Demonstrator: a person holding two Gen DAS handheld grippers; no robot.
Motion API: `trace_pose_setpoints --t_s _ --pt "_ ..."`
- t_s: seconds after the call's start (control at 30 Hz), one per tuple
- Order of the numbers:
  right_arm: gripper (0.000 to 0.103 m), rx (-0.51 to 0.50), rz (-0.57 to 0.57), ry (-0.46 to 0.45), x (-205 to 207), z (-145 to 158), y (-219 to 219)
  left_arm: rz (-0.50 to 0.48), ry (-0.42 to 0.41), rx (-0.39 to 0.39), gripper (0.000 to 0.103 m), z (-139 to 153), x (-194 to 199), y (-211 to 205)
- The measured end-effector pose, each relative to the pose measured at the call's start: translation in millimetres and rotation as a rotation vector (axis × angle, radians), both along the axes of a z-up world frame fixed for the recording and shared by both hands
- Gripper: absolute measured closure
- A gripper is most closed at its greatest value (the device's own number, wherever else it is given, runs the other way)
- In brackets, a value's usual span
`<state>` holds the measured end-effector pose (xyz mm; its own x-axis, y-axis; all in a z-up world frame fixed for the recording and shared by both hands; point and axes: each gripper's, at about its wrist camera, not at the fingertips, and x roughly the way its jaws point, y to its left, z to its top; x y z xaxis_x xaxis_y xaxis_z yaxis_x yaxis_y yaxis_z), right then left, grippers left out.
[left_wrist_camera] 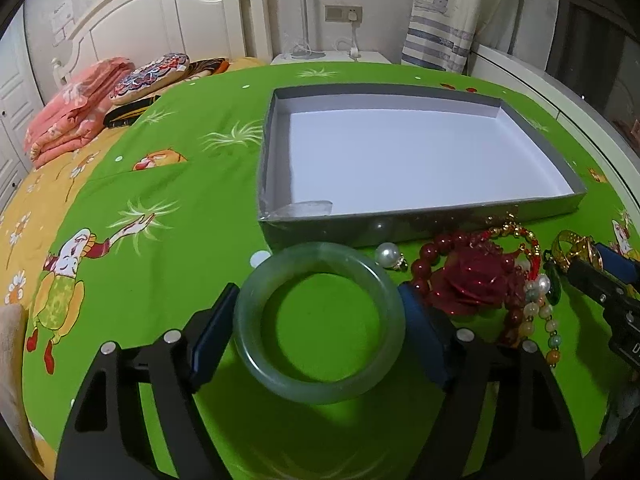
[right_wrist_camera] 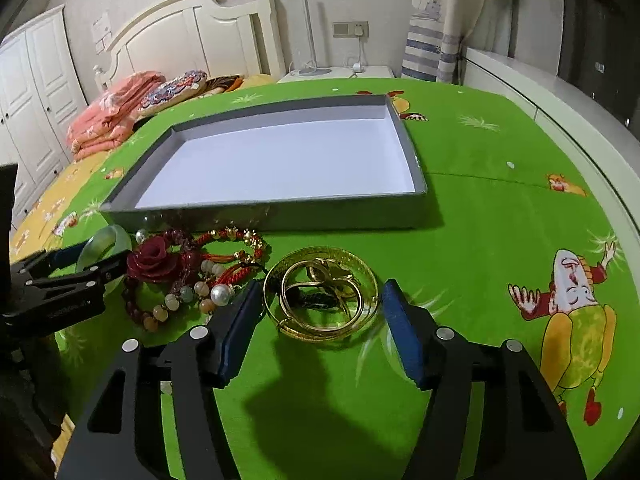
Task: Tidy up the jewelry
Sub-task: 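Grasp the gold rings with the right tool while the left tool grasps the jade bangle, then carry both into the gray tray and open both tools to release them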
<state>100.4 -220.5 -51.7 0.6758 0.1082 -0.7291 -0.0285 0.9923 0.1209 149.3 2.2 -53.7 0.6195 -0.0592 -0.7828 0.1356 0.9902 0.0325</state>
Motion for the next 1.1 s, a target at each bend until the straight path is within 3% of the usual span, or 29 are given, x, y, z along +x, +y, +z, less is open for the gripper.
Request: trace_pose_setpoints --t_s 0.13,0.2,0.33,0.4,0.7,1.1 --pt "0.034 0.024 -0.007 -0.042 -2.8 5.2 -4.8 0.018 0.000 -0.016 0.026 0.5 0.1 4.2" --pt "0.047 0.009 -0.007 -0.052 -2.9 5.7 -3.1 0.024 -0.002 -0.019 0.026 0.6 -0.1 5.1" --pt "0.055 -0.028 0.003 -0.043 1.5 3.3 3.5 0.034 -0.016 -0.025 0.026 2.2 -1.0 6.9" --pt "0.064 -0.042 0.004 -0.034 3.4 0.9 4.7 0.038 -0.026 -0.026 0.026 3.4 -1.0 7.2" --pt "0.065 -0.072 -0.002 -0.069 -1.5 3.8 8.0 0.041 -0.037 -0.028 0.026 5.8 -2.3 6.2" --pt "0.065 -0.039 -0.023 -0.164 0.2 21.2 3.2 0.064 -0.147 -0.101 0.027 21.6 -15.5 18.4"
